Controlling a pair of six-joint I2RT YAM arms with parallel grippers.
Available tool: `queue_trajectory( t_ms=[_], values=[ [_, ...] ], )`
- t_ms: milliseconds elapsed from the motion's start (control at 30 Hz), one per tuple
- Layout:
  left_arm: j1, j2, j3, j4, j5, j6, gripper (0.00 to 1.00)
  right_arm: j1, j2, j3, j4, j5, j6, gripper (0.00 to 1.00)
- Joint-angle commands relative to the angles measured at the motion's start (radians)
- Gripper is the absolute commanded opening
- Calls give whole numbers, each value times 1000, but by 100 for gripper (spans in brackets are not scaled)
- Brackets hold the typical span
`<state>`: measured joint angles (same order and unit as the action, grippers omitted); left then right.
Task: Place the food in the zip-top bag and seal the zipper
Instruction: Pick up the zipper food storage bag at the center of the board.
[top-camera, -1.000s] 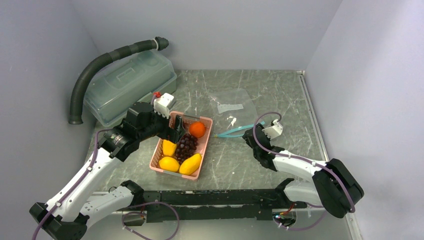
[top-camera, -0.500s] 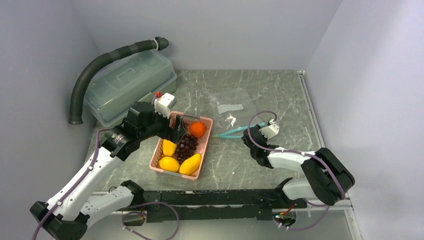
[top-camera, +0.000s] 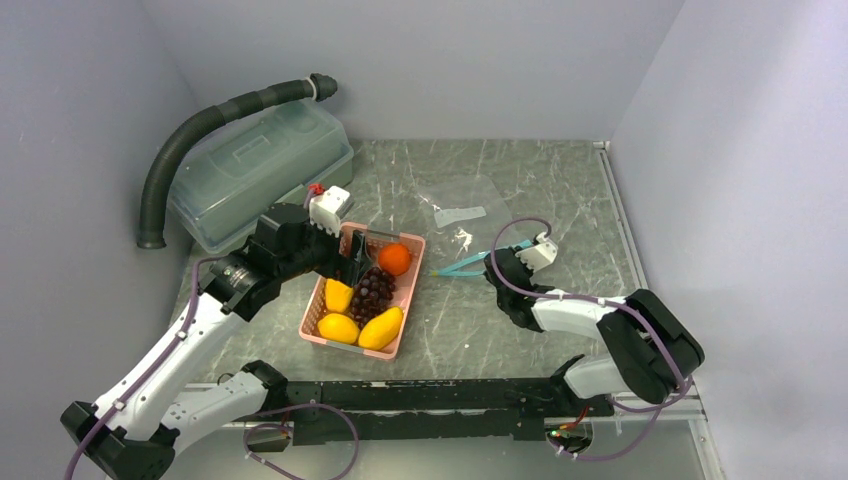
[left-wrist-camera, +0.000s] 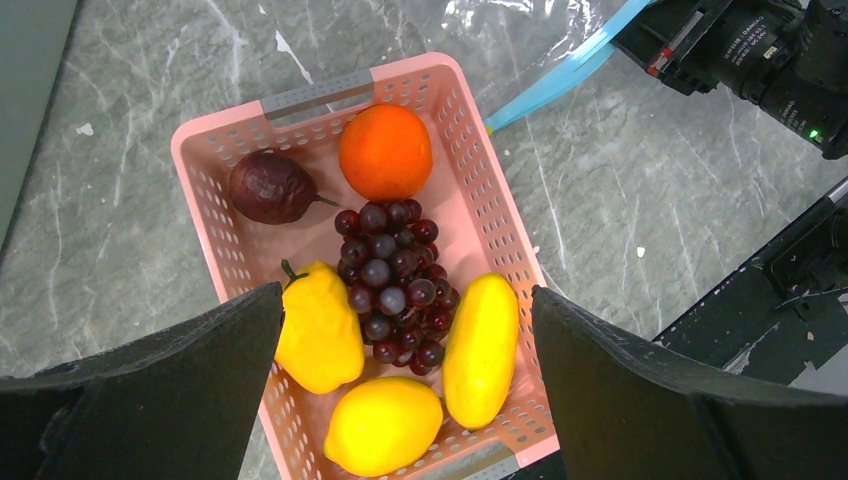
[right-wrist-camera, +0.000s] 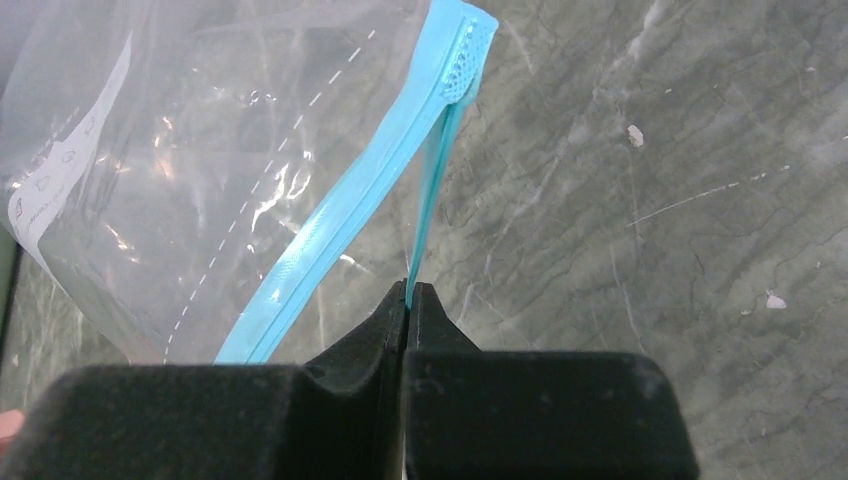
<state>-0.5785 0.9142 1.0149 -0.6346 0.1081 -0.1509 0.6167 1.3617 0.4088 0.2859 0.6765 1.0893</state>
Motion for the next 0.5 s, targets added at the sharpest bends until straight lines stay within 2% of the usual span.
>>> queue_trajectory(
  t_ms=[0,100,467],
  values=[
    [-4,7,30,12,12,2,99,-3,-28,25,52,36,-36,0],
    [-4,5,29,12,10,1,99,-3,-75,15,45,28,-58,0],
    [-4,14,35,14,-9,-29,99,-2,-285,70,-141,-15,-170,0]
  ],
)
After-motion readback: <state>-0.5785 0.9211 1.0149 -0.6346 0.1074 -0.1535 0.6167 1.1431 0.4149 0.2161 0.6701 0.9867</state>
